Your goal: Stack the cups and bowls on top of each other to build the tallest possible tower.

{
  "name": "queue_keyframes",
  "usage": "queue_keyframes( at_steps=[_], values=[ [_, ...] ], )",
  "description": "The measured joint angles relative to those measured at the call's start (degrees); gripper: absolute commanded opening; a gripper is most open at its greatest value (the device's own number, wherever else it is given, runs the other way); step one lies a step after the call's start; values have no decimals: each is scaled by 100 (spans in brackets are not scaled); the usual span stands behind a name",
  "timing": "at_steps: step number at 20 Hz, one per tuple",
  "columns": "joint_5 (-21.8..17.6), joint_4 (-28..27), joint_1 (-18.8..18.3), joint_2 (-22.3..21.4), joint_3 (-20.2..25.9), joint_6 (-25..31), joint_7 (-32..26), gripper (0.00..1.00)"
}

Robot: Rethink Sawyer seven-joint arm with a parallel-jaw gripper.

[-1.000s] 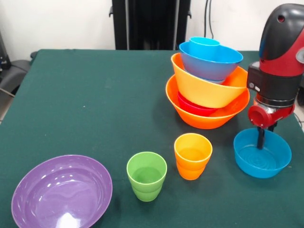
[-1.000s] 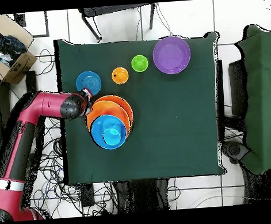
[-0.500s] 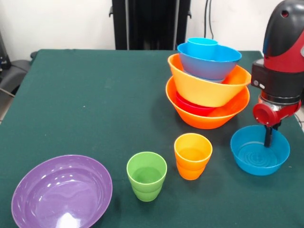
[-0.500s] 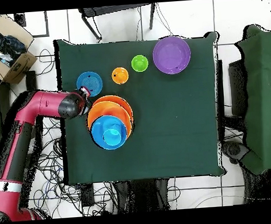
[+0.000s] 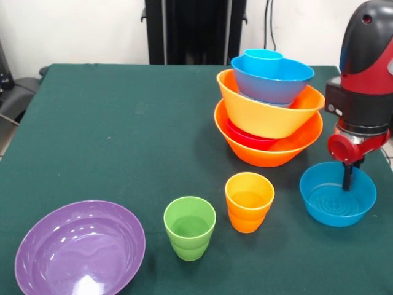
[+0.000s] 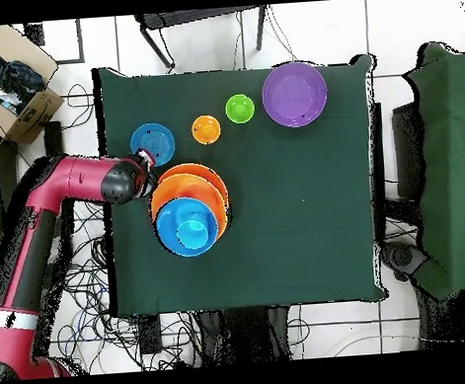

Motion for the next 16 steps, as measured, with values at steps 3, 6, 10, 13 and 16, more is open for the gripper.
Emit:
queue_keyframes(
  at_steps=[3,6,10,13,16],
  values=[
    [2,23,31,-27,22,-2,0,0],
    [2,62,78,-56,37,-2,0,0],
    [2,166,198,-147,56,-14,0,0],
    [2,259,292,-226,65,-69,0,0],
    [-7,406,414,-355,81,-194,0,0]
  ],
)
